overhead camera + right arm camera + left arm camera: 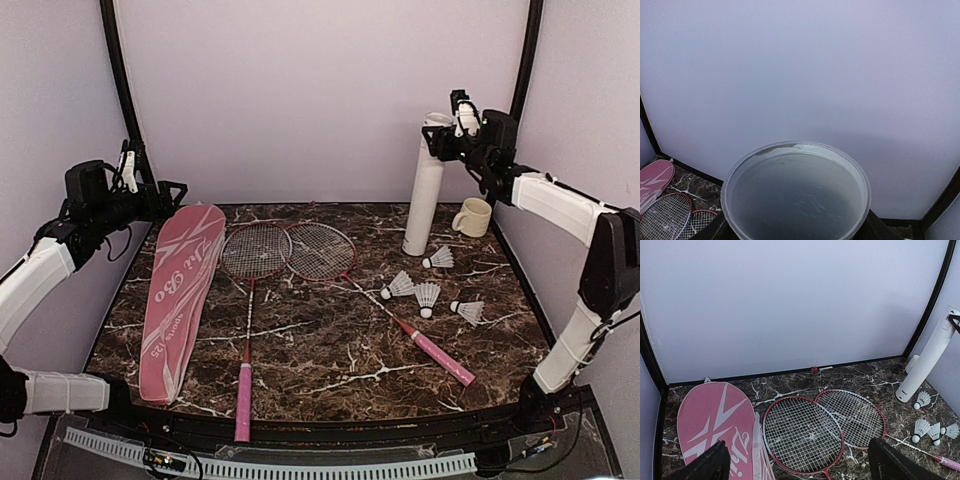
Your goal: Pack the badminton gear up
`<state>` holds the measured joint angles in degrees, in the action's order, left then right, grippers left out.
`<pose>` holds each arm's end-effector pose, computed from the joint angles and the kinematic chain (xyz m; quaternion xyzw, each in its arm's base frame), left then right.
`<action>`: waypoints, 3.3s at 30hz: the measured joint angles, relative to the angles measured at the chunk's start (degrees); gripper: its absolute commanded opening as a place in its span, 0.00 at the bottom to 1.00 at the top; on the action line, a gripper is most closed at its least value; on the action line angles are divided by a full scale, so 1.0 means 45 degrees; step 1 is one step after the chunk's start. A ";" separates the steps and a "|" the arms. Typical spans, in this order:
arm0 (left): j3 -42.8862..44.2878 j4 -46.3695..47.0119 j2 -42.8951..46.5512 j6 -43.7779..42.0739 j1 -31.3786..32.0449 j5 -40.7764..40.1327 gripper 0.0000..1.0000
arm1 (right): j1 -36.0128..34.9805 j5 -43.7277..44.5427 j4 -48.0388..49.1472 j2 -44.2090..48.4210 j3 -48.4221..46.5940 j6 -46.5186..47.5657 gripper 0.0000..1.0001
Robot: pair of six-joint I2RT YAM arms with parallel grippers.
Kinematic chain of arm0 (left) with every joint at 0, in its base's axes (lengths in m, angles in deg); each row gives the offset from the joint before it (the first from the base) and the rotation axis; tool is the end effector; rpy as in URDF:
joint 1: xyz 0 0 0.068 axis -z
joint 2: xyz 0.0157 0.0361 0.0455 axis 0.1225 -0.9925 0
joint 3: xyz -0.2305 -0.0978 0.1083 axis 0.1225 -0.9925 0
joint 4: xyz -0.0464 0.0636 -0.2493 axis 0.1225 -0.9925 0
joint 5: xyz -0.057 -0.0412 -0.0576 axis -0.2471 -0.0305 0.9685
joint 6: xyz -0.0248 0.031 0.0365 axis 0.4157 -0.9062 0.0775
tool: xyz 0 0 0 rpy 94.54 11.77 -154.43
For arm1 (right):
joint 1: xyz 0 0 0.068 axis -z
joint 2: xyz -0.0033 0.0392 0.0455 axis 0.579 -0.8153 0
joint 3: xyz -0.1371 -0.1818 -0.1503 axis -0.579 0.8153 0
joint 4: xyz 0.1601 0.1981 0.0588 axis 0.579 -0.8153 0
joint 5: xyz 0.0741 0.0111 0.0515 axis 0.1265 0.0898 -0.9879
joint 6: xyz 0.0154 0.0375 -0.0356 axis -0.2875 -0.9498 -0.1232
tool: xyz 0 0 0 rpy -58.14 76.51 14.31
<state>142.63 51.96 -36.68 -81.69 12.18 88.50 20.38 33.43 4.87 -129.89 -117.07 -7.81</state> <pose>0.2470 -0.0325 0.3614 0.0872 0.7459 -0.1738 0.6370 0.3912 0.1074 0.3812 -0.1057 0.6931 0.1281 0.7015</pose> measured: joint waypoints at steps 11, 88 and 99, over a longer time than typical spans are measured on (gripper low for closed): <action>-0.0019 0.0015 -0.0005 -0.0092 0.0165 -0.0015 0.97 | -0.0860 0.0529 -0.0063 0.2501 0.0243 -0.0189 0.61; 0.1384 0.2089 -0.4847 -0.1438 0.8257 0.2225 0.62 | -0.8762 0.1370 0.4061 0.2924 0.4964 -0.5387 1.00; 0.1375 0.0209 -0.4605 -0.3852 0.8286 0.0471 0.60 | -0.8340 0.1987 0.1540 0.6926 0.6805 -0.4454 0.97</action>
<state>148.81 52.90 -57.40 -99.02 49.47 90.62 -17.15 42.37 11.79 -98.72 -86.45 -27.85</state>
